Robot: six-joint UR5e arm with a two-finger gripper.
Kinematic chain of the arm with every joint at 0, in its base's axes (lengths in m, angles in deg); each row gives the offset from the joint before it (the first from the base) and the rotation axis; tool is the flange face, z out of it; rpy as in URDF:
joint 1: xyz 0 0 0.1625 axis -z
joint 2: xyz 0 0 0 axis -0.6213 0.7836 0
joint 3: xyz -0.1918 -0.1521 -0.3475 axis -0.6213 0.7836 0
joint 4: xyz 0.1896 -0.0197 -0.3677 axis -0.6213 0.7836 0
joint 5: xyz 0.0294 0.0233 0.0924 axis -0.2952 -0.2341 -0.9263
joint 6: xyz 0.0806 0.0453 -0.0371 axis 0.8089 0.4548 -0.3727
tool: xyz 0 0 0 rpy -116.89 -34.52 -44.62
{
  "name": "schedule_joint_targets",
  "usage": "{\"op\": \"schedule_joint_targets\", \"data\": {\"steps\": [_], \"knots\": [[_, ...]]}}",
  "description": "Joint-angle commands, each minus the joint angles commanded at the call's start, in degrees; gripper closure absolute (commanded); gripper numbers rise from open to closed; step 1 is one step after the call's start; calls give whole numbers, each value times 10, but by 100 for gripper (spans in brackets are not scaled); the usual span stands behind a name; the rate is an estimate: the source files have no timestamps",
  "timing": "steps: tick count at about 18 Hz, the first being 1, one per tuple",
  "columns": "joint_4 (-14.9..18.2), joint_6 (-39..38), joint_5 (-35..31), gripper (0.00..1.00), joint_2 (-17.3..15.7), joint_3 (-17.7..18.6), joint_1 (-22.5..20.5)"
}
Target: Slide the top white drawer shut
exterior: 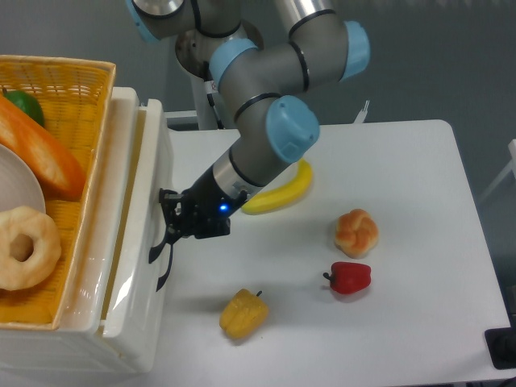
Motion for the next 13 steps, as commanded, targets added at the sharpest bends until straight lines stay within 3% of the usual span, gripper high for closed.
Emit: {"op": "schedule_joint_targets", "data": {"steps": [9, 12, 13], "knots": [[-12, 3, -1, 99, 0, 1, -2], [-18, 11, -6, 63, 0, -4, -32], [-19, 13, -12, 49, 0, -12, -73]]}}
